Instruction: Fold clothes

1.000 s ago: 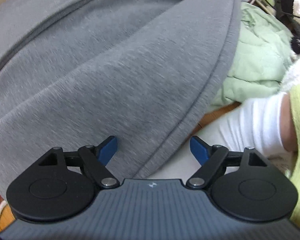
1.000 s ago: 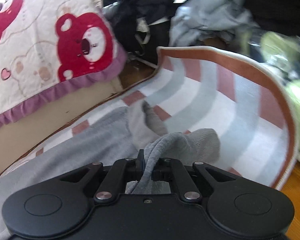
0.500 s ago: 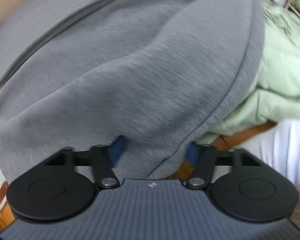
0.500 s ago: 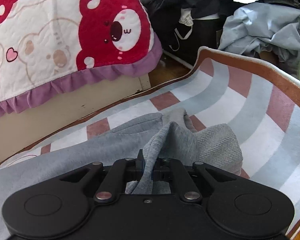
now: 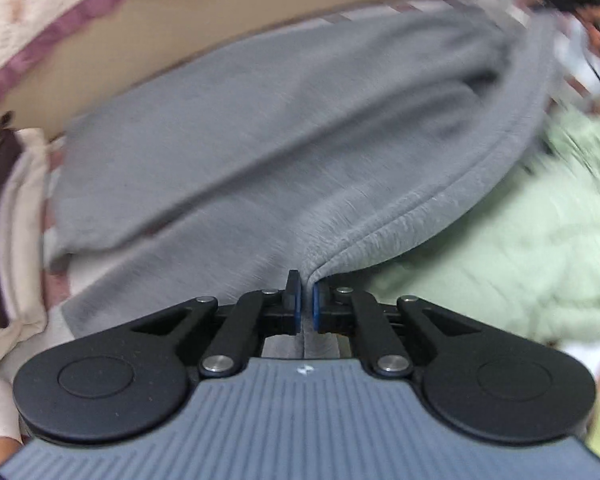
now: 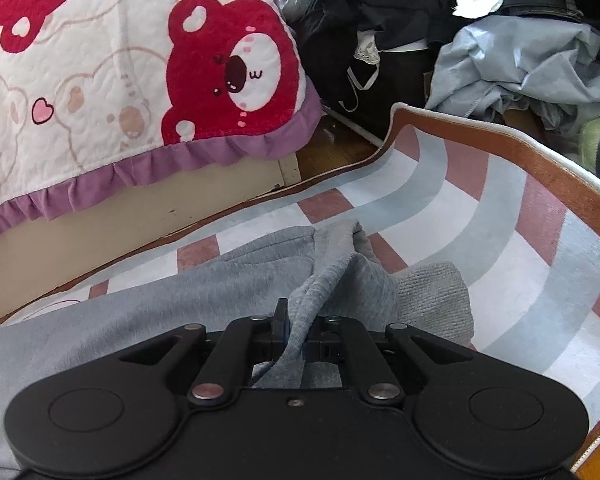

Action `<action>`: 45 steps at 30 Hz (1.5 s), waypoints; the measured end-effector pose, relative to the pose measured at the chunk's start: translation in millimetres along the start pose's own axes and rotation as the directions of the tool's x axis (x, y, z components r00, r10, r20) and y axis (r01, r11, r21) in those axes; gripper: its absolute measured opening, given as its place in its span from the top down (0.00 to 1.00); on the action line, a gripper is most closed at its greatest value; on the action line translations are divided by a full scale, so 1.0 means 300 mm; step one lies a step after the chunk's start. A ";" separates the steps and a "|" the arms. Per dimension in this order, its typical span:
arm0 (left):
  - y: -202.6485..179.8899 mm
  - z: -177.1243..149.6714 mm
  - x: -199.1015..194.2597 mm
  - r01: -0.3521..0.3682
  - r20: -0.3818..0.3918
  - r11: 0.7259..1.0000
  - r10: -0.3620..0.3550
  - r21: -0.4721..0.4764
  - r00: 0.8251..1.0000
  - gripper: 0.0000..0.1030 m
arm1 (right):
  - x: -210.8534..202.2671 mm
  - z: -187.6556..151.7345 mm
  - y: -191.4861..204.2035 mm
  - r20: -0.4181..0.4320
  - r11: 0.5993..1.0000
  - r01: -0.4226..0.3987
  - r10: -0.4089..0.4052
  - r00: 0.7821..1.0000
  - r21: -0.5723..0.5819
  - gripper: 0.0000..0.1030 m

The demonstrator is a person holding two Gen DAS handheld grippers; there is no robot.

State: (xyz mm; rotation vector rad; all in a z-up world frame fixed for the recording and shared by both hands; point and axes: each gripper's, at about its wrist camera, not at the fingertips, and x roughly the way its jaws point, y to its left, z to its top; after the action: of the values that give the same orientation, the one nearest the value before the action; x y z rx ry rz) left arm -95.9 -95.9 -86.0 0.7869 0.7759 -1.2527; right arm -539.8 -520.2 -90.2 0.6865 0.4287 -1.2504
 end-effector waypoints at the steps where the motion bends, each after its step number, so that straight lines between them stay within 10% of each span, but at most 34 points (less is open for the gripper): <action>1: 0.001 -0.006 0.016 0.013 -0.003 1.000 -0.013 -0.001 1.000 0.95 | 0.001 -0.009 -0.008 0.001 1.000 0.003 -0.003 1.000 0.012 0.94; 5: -0.068 -0.060 0.078 0.065 -0.059 0.996 -0.062 0.060 0.996 0.94 | -0.004 -0.057 -0.035 0.017 0.999 0.009 -0.010 1.000 0.049 0.94; 12: -0.044 -0.023 0.011 -0.095 0.052 0.995 0.095 -0.014 0.994 0.95 | -0.166 -0.123 -0.098 0.120 0.987 -0.034 0.015 0.993 0.158 0.94; 22: -0.082 0.083 -0.353 -0.320 0.458 0.946 0.312 -0.063 0.832 0.95 | -0.426 -0.252 -0.256 0.256 0.928 -0.141 0.051 0.965 0.346 0.94; 29: 0.002 0.230 -0.287 -0.366 0.468 0.923 0.377 -0.118 0.800 0.95 | -0.277 -0.119 -0.209 0.336 0.902 -0.234 0.108 0.936 0.364 0.94; 35: 0.104 0.420 -0.188 -0.465 0.482 0.879 0.455 -0.107 0.749 0.94 | -0.150 0.076 -0.037 0.365 0.940 -0.156 0.037 0.930 0.302 0.94; 40: 0.187 0.582 -0.055 -0.473 0.408 0.880 0.445 -0.037 0.797 0.94 | 0.012 0.181 0.129 0.300 0.985 0.104 -0.142 0.943 0.136 0.85; 43: 0.208 0.628 0.053 -0.479 0.359 0.875 0.470 -0.070 0.806 0.94 | 0.184 0.178 0.308 0.229 0.873 0.405 -0.350 0.908 -0.272 0.65; 45: 0.207 0.625 0.108 -0.450 0.354 0.887 0.455 -0.103 0.817 0.94 | 0.192 0.131 0.394 0.260 0.800 0.495 -0.426 0.867 -0.339 0.54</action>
State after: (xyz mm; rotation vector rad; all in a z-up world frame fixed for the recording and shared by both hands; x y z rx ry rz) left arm -16.1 -263.3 -10.9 0.6462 0.2615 -0.9172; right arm -413.4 -569.6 -70.4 0.1158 0.7135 -1.6088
